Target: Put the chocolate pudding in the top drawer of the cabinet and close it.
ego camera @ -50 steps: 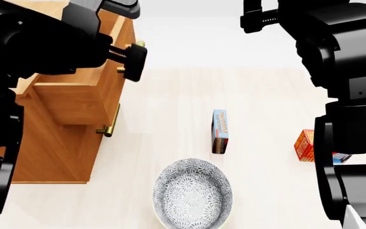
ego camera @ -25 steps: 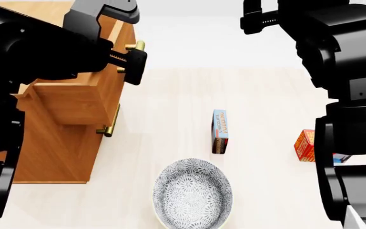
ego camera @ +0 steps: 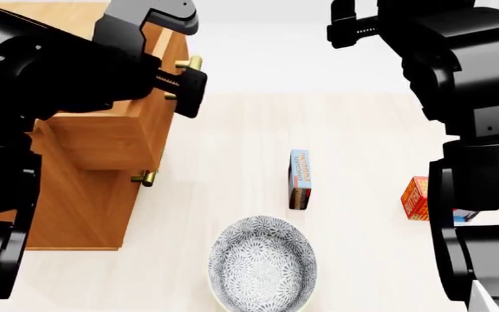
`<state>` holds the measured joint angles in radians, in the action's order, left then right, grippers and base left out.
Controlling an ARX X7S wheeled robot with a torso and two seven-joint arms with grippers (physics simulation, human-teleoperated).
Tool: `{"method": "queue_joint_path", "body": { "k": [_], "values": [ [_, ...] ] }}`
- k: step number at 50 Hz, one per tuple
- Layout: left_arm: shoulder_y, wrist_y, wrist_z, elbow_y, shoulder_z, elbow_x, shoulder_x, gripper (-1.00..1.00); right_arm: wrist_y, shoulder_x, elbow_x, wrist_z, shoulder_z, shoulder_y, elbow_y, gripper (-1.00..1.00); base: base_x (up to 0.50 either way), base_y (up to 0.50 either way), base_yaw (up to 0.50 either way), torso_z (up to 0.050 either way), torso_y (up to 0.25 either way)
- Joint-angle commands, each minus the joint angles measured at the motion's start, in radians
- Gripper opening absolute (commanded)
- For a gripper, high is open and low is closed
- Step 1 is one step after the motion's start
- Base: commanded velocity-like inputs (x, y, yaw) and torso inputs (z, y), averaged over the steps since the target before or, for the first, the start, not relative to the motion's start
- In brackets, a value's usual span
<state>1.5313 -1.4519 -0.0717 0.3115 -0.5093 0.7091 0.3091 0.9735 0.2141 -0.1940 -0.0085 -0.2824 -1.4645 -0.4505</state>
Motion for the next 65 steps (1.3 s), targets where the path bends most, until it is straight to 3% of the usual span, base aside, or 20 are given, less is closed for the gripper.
{"method": "queue_joint_path", "body": {
  "k": [1, 65],
  "values": [
    [-0.017, -0.025, -0.01, -0.022, -0.014, 0.088, -0.041, 1.0, 0.008, 0.006, -0.005, 0.004, 0.001, 0.004, 0.012, 1.0, 0.0, 0.0, 0.0, 0.0, -0.01],
    [-0.01, 0.012, -0.078, -0.013, -0.046, 0.241, -0.263, 1.0, 0.135, 0.092, -0.028, 0.023, 0.014, 0.017, 0.161, 1.0, 0.0, 0.0, 0.0, 0.0, -0.001]
  ]
}}
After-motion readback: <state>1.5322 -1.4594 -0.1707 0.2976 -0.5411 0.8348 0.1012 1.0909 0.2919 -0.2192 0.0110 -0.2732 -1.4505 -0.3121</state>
